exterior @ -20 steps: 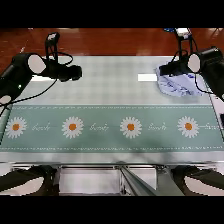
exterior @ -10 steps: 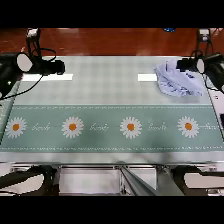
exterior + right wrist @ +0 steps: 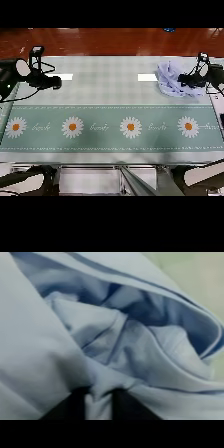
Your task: Fold the shirts.
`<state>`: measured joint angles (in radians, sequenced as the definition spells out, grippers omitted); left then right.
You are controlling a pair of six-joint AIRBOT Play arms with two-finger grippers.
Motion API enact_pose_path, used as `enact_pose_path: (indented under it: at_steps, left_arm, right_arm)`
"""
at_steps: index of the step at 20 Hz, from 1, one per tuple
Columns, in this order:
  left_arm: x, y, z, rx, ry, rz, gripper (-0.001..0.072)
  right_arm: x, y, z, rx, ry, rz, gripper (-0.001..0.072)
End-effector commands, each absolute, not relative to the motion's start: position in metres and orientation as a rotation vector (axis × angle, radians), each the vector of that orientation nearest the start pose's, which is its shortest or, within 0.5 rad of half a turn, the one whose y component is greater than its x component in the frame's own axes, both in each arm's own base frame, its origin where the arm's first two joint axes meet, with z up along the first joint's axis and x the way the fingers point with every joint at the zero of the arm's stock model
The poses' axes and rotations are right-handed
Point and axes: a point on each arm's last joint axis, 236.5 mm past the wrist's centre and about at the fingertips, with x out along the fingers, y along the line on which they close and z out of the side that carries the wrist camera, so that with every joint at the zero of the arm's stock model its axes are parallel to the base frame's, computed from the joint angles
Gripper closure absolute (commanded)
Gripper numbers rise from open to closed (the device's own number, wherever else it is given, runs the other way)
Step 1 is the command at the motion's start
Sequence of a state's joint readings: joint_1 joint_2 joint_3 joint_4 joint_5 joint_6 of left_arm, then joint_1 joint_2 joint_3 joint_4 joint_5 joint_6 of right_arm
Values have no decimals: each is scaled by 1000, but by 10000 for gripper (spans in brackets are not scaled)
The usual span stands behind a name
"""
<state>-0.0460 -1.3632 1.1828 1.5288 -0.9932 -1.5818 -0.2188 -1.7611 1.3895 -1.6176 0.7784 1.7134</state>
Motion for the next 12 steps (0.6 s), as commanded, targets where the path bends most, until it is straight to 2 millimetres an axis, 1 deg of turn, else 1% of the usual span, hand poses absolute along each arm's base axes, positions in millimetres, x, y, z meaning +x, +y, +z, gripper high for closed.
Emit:
enact_pose_path:
  at_steps: [1, 2, 3, 4, 5, 7, 8, 9, 10, 11, 12]
  left_arm:
    - [410, -25, -11, 27, 1230, -83, 200]
    - [407, -23, -6, 28, 1241, -82, 200]
    - [403, -20, 4, 26, 1251, -79, 200]
    - [400, -17, 16, 26, 1242, -76, 200]
    - [396, -14, 33, 34, 1211, -78, 200]
    - [386, -7, 70, 23, 1130, -60, 200]
    - [379, -5, 89, 20, 1081, -54, 200]
    - [368, -5, 106, 14, 1032, -53, 200]
    - [356, -6, 118, 9, 997, -57, 200]
    - [341, -16, 124, -23, 972, -82, 200]
    - [326, -27, 121, -63, 965, -116, 200]
  right_arm:
    - [476, -91, -111, 277, 1294, -189, 691]
    - [478, -80, -99, 297, 1303, -143, 692]
    - [482, -68, -83, 301, 1301, -88, 693]
    - [488, -59, -58, 295, 1273, -49, 693]
    - [497, -52, -30, 285, 1221, -23, 693]
    - [515, -35, 44, 240, 1051, 22, 693]
    - [520, -25, 87, 217, 948, 45, 693]
    - [521, -14, 129, 198, 853, 72, 693]
    - [519, -2, 174, 179, 752, 98, 693]
    - [512, 8, 216, 163, 657, 122, 693]
    - [502, 19, 259, 139, 562, 146, 693]
